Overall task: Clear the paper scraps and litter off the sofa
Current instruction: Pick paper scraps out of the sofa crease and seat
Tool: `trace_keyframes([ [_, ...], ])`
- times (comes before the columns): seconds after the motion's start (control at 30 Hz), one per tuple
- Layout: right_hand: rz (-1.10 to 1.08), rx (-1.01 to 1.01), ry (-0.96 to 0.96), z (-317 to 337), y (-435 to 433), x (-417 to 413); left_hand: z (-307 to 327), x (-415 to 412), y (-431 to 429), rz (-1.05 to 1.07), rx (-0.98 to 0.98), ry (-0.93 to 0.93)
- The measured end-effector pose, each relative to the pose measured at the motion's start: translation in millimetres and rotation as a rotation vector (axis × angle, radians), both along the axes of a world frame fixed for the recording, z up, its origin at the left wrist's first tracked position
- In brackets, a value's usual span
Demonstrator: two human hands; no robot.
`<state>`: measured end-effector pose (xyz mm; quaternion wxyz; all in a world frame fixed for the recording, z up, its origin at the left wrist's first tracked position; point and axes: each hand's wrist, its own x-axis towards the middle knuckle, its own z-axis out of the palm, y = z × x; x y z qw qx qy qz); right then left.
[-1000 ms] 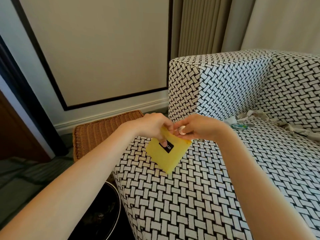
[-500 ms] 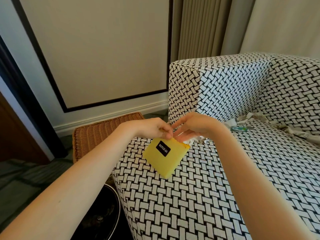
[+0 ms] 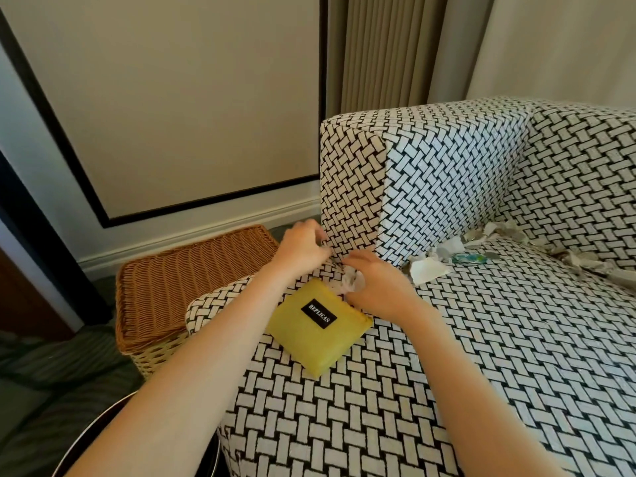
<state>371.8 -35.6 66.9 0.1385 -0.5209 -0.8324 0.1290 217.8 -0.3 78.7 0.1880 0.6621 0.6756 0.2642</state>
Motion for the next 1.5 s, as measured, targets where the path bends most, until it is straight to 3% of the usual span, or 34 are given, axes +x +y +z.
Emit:
trace_keyframes([
  [0.07, 0.019, 0.041, -0.017, -4.6, 3.7, -1.9, -11.7, 1.9, 15.0, 0.104, -0.115, 0.075],
  [0.2, 0.054, 0.018, -0.135, -7.4, 14.4, -4.2, -30.6, 11.2, 32.2, 0.059, -0.341, 0.276],
  [0.4, 0.052, -0.032, -0.142, -7.2, 19.0, -7.2, -31.1, 14.8, 46.4, 0.103, -0.218, 0.151],
  [0.53, 0.021, 0.062, -0.2, -8.7, 16.4, -11.1, -37.8, 17.9, 48.6, 0.201, -0.113, 0.099],
  [0.7, -0.059, 0.175, -0.192, -15.1, 13.0, -12.1, -31.2, 14.9, 39.1, 0.109, -0.055, 0.118],
  [0.83, -0.084, 0.194, -0.199, -15.5, 12.9, -14.4, -21.4, 3.8, 33.2, 0.055, -0.158, -0.057],
  [1.0, -0.085, 0.205, -0.245, -13.7, 13.1, -21.9, -1.8, -2.3, 28.5, 0.212, -0.288, -0.571],
  [1.03, -0.089, 0.203, -0.239, -13.5, 13.8, -22.2, 0.2, -1.8, 27.4, 0.239, -0.296, -0.565],
  [1.1, -0.095, 0.197, -0.195, -13.4, 14.1, -20.5, 1.7, -0.4, 25.2, 0.224, -0.313, -0.362],
  [1.17, -0.105, 0.198, -0.07, -12.8, 14.1, -15.8, 1.7, 1.0, 20.8, 0.103, -0.301, -0.143],
  [1.23, -0.121, 0.198, 0.11, -10.6, 11.1, -8.5, 0.0, 2.1, 17.0, 0.008, -0.311, -0.039],
  [1.33, -0.113, 0.187, 0.26, -5.0, 2.9, -0.6, -0.4, 7.9, 12.4, 0.045, -0.345, 0.111],
  [1.5, -0.101, 0.14, 0.031, -10.5, -0.8, -3.4, -6.2, 23.9, 5.6, 0.083, -0.259, 0.097],
])
